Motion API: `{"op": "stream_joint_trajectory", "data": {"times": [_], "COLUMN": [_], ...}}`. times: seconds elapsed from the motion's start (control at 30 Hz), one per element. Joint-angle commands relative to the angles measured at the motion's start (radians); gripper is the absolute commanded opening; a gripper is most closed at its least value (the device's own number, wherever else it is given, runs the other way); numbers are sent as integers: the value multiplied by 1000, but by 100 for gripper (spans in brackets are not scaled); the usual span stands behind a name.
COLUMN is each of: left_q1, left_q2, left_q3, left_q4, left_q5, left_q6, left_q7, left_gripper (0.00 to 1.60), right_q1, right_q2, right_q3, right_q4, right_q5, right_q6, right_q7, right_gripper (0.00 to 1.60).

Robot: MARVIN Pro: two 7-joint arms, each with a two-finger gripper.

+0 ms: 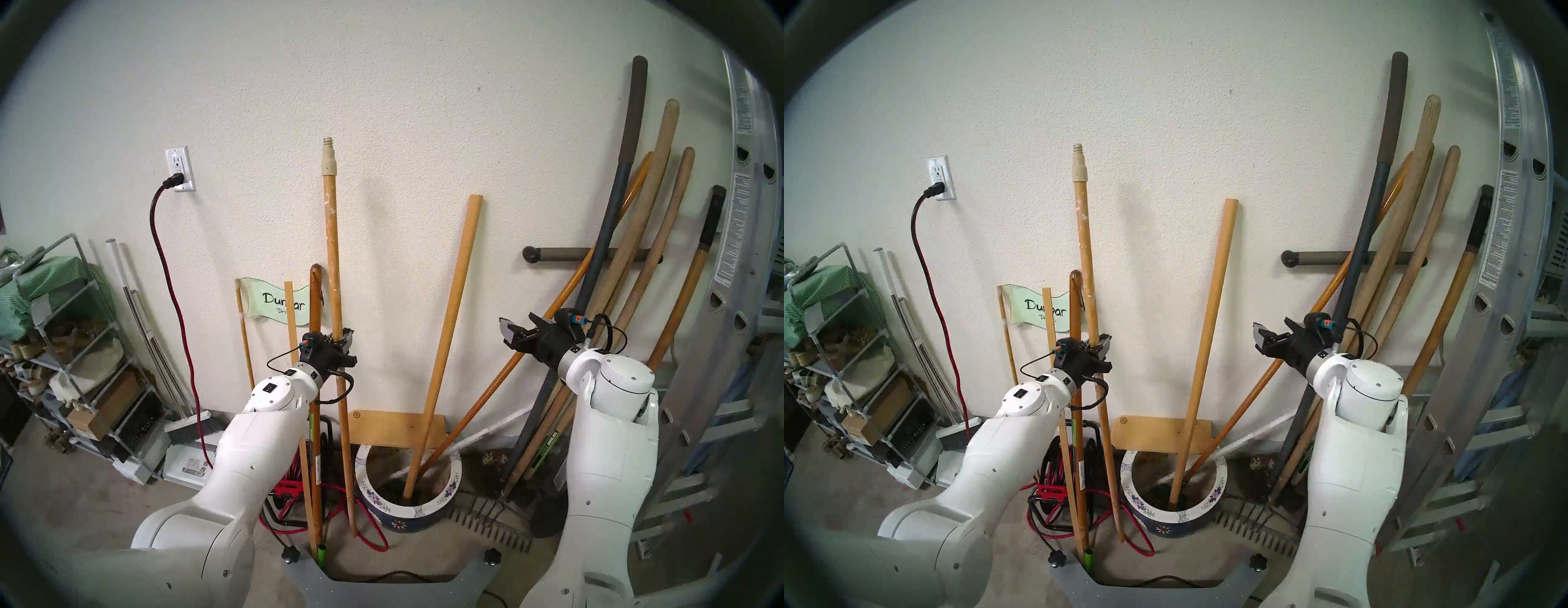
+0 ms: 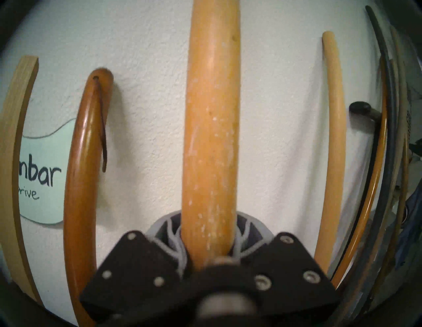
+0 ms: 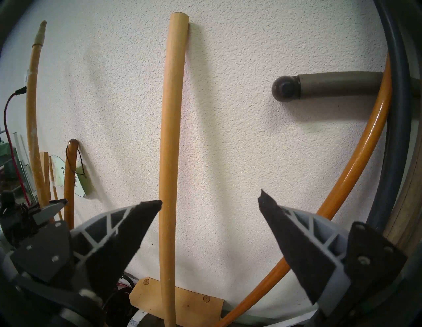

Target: Put wooden sticks into the pot

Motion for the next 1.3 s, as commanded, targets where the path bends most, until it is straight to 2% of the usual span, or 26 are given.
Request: {"op": "stream_joint_trajectory", "data": {"times": [0.0, 0.2, 0.27, 0.6, 0.8, 0.9, 0.97, 1.07, 1.27], "left_q1": [-2, -2, -17, -42, -53, -56, -48, -49, -30], "left_q2": [-19, -39, -43, -67, -97, -106, -112, -114, -117], "left_q3": [-16, -26, -28, -45, -36, -31, -23, -19, -13], "left_q4": [-121, -213, -201, -339, -443, -461, -509, -530, -611], "left_q5": [-48, -85, -92, -153, -207, -218, -232, -240, -266], "left_q6": [-44, -55, -62, -62, -30, -18, 12, 32, 118], "left_q7": [-52, -94, -102, -159, -199, -206, -215, -219, -215], "left_gripper": [0, 0, 0, 0, 0, 0, 0, 0, 0], "right_q1": [1, 1, 1, 1, 1, 1, 1, 1, 1], "right_q2": [1, 0, 0, 0, 0, 0, 0, 0, 0], "right_q3": [-1, -1, -1, -1, -1, -1, -1, -1, -1], "right_q4": [-2, -2, -2, -2, -2, -2, -2, -2, -2], "right_q5": [-1, -1, 0, -1, -1, -1, -1, -1, -1], "right_q6": [0, -1, -1, -2, -2, -2, -2, -2, -2], "right_q7": [1, 0, 0, 1, 1, 1, 1, 1, 1], "right_gripper": [160, 160, 160, 160, 160, 160, 160, 160, 160]}}
